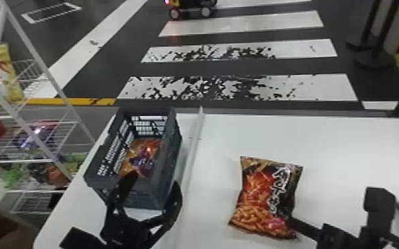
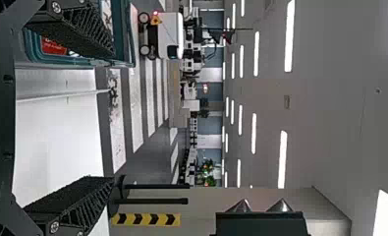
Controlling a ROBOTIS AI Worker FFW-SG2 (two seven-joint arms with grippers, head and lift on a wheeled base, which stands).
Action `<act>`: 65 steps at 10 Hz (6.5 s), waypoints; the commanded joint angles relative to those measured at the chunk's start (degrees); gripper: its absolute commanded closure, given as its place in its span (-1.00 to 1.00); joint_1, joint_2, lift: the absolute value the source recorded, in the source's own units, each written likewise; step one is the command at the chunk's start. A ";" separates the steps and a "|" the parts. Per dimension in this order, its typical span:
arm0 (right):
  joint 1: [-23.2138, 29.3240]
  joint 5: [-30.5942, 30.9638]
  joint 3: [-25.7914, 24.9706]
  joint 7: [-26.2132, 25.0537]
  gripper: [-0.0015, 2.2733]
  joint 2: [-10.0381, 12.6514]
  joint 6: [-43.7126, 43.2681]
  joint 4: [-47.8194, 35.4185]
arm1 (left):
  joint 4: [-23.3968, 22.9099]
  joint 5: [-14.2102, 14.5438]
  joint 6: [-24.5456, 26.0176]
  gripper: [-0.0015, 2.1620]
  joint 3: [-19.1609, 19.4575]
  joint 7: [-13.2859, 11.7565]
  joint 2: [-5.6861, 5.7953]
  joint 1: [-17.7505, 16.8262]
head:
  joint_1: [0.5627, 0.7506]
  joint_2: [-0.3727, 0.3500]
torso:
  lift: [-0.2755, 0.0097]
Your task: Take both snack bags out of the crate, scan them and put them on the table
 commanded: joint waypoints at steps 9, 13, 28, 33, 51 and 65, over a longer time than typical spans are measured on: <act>0.16 35.56 12.47 -11.02 0.97 0.14 -14.26 -10.87 | 0.09 1.33 0.15 -0.88 0.36 0.09 0.59 0.00 | 0.41 0.45 | 0.27; -2.03 56.83 17.74 -16.82 0.97 -1.32 -20.59 -6.92 | 0.53 2.12 0.15 -0.88 1.06 0.00 0.59 0.00 | 0.41 0.29 | 0.27; 7.55 52.00 29.25 -4.52 -0.94 -9.76 -18.48 -15.44 | 2.81 3.43 -0.03 -0.88 1.41 -0.44 0.59 -0.88 | 0.41 0.76 | 0.27; 6.23 15.35 9.30 17.72 -0.91 -6.50 -19.01 -15.53 | 2.90 3.43 -0.03 -0.88 1.41 -0.70 0.33 -0.97 | 0.41 0.85 | 0.27; -5.81 28.00 19.23 22.46 0.95 -4.13 -53.81 15.23 | 2.81 3.26 -0.03 -0.87 1.68 -0.79 0.15 -0.62 | 0.41 0.88 | 0.27; -21.37 39.25 20.20 14.03 0.95 -2.81 -51.18 37.29 | 3.25 3.35 -0.03 -0.87 2.47 -0.88 0.15 -0.53 | 0.41 0.80 | 0.27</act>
